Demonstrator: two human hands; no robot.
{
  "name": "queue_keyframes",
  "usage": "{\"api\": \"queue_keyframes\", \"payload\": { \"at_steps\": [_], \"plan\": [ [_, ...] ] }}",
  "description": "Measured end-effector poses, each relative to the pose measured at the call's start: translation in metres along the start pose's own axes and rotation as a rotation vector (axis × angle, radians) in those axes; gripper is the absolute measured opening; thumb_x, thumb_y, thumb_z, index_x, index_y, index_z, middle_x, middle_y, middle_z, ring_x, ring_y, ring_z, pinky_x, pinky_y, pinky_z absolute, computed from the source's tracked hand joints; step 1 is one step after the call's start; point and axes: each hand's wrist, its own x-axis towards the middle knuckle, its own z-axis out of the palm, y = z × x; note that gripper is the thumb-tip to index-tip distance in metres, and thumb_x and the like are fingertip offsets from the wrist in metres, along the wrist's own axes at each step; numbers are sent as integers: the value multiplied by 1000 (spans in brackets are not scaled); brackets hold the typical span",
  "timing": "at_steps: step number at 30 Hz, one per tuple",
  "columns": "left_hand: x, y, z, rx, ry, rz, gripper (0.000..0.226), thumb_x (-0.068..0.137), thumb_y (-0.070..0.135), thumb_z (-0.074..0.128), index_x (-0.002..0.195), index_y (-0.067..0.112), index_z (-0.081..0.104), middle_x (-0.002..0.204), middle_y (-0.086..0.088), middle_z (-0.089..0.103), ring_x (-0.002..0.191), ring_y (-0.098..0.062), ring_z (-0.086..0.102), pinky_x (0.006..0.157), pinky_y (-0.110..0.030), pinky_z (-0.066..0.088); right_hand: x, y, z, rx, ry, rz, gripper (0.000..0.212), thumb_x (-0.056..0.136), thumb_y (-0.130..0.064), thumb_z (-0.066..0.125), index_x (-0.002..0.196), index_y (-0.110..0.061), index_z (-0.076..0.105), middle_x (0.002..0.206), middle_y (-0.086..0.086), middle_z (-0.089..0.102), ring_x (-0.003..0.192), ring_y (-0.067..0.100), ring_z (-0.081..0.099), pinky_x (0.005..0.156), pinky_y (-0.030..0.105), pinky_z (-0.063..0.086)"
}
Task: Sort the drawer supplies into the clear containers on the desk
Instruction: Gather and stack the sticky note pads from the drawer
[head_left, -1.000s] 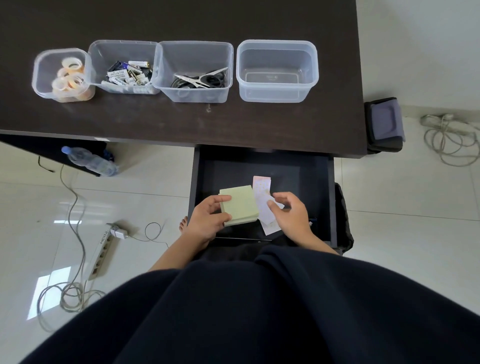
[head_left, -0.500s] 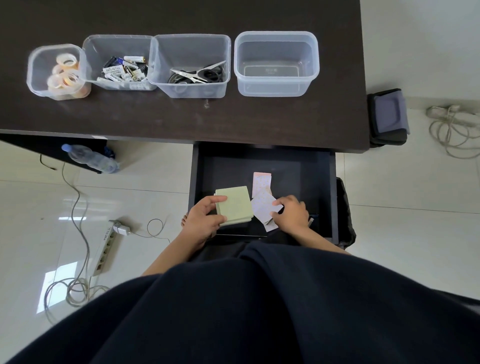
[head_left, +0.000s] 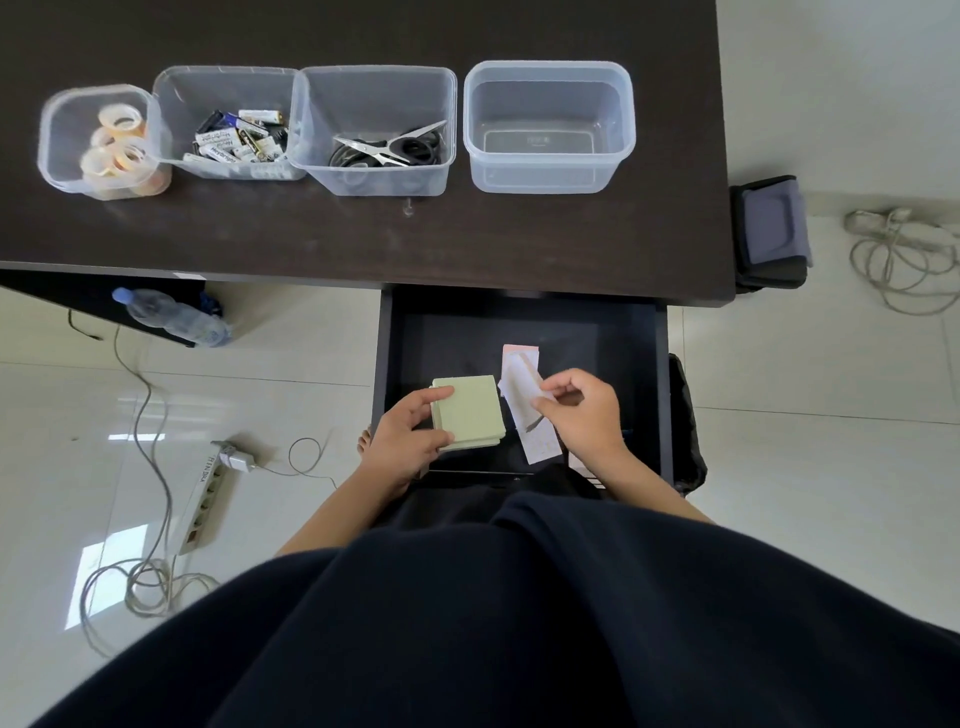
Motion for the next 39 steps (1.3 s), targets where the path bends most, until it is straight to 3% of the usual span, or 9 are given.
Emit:
{"api": "queue_keyframes", "payload": {
  "at_steps": [5, 7, 10, 16, 20, 23, 28, 34, 39],
  "plan": [
    [-2, 6, 10, -110, -12, 37, 55, 83, -16, 55, 120, 25, 57, 113, -2, 61, 89, -14, 63, 82, -32, 54, -12, -32, 3, 56, 61, -120, 16, 70, -5, 76, 76, -15, 66, 76, -9, 63, 71, 2, 57, 67, 13, 47],
    [-1, 9, 14, -122, -32, 51, 55, 82, -15, 57, 119, 26, 57, 115, -3, 61, 93, -15, 63, 80, -30, 56, -17, -38, 10, 48, 35, -153, 17, 70, -4, 75, 74, -16, 63, 73, -12, 61, 70, -3, 56, 67, 8, 42],
    [-1, 13, 18, -127, -42, 65, 54, 82, -13, 59, 118, 27, 58, 115, -5, 61, 94, -17, 65, 82, -31, 57, -17, -39, 19, 61, -48, -164, 21, 70, -7, 76, 76, -21, 62, 76, -11, 61, 74, 0, 56, 71, 14, 43],
    [-1, 18, 18, -171, -48, 56, 53, 82, -14, 57, 110, 32, 60, 115, -9, 62, 103, -24, 63, 77, -30, 56, -15, -37, 26, 136, -163, -104, 33, 81, -19, 70, 112, -14, 62, 127, -1, 53, 95, 7, 67, 89, 29, 53],
    [-2, 17, 17, -195, -84, 71, 55, 82, -16, 55, 109, 32, 61, 114, -7, 61, 104, -23, 62, 71, -25, 55, -9, -32, 25, 54, -40, -79, 37, 76, -9, 75, 112, -10, 65, 123, -2, 42, 91, 13, 61, 91, 33, 52],
    [-2, 18, 17, -182, -103, 90, 55, 83, -16, 55, 110, 31, 60, 113, -5, 61, 104, -22, 62, 75, -28, 57, -7, -23, 24, -6, -29, -53, 44, 74, -16, 79, 114, -19, 61, 127, -3, 32, 111, 19, 51, 98, 34, 48],
    [-2, 20, 16, -169, -126, 99, 55, 83, -15, 56, 117, 29, 58, 115, -8, 61, 105, -23, 63, 85, -36, 57, -10, -18, 22, 66, -162, -61, 41, 82, -25, 69, 119, -33, 53, 127, -12, 55, 111, 15, 56, 93, 42, 52],
    [-7, 22, 17, -52, -151, 130, 53, 86, -11, 53, 111, 35, 58, 108, -6, 64, 96, -19, 65, 86, -39, 55, -12, -16, 24, 29, -180, -47, 53, 83, -31, 70, 132, -27, 51, 133, -11, 56, 119, 11, 53, 100, 34, 46],
    [-8, 22, 21, -47, -16, 119, 18, 93, 14, 57, 100, 29, 62, 98, -11, 68, 88, -22, 67, 75, -32, 58, -13, -15, 29, 6, -200, -52, 57, 82, -33, 72, 134, -24, 51, 134, -9, 56, 124, 6, 50, 102, 30, 45]
  ]
}}
